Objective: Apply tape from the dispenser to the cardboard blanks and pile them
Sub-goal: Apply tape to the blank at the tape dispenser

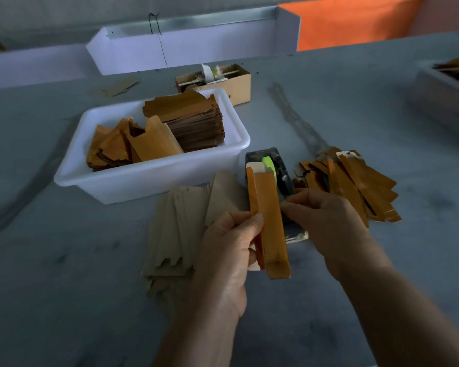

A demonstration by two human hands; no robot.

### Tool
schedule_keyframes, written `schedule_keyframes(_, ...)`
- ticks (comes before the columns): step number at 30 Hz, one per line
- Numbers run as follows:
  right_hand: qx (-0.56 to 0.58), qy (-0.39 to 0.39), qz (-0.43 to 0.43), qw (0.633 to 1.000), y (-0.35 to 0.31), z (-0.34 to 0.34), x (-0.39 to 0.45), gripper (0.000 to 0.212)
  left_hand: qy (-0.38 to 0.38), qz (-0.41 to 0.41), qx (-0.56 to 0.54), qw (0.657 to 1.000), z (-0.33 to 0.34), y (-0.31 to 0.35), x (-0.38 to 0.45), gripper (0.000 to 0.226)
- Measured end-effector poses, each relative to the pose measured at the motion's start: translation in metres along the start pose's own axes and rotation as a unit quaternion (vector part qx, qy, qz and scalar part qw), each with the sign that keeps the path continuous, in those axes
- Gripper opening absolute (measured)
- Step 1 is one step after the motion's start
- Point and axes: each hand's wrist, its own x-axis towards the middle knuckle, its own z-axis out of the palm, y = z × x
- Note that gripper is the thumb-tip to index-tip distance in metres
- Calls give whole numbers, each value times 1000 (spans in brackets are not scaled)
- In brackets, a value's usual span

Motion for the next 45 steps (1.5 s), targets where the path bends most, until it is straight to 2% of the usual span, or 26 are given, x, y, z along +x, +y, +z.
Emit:
schedule_keyframes(2,57,-7,5,998,-1,1,-2,11,-1,0,-1,1000,-1,0,1,23)
schedule_keyframes(4,161,-11,26,986,-3,-1,-6,13,-6,1,-1,1000,-3,0,1,19)
schedule_keyframes(5,179,-7,26,983,-4,-3,-8,12,-8,0,-2,1000,-3,1,1,16)
schedule_keyframes(9,33,43,-29,998,1,-7,-18,14,-17,4,-8,1000,-6,0,2,9)
schedule_keyframes(14,-81,81,-64,991,9,2,-25,19,-33,37,-13,999,-2,1,1,9)
schedule_keyframes(19,-91,103,-68,988,18,8,-27,12,-60,56,41,996,3,5,1,7)
schedule_keyframes(25,-96,127,-100,982,22,12,-28,11,-44,95,142,984,5,4,2,11)
schedule_keyframes(30,-163,132,-133,969,18,11,-26,12,-17,123,233,964,8,4,4,10)
schedule_keyframes(34,-114,149,-151,971,16,-1,-33,16,-25,78,192,978,7,8,2,9)
schedule_keyframes(36,-39,127,-133,982,12,-11,-36,11,-28,55,152,986,5,8,2,11)
schedule_keyframes(39,101,13,-101,990,-1,-23,-43,8,-45,35,106,993,3,10,-3,17)
schedule_keyframes(42,71,-69,-138,986,-11,-26,-45,12,-69,19,71,995,3,12,-7,25)
schedule_keyframes(45,25,-94,-159,983,-13,-25,-44,18,-77,18,55,995,2,15,-9,16)
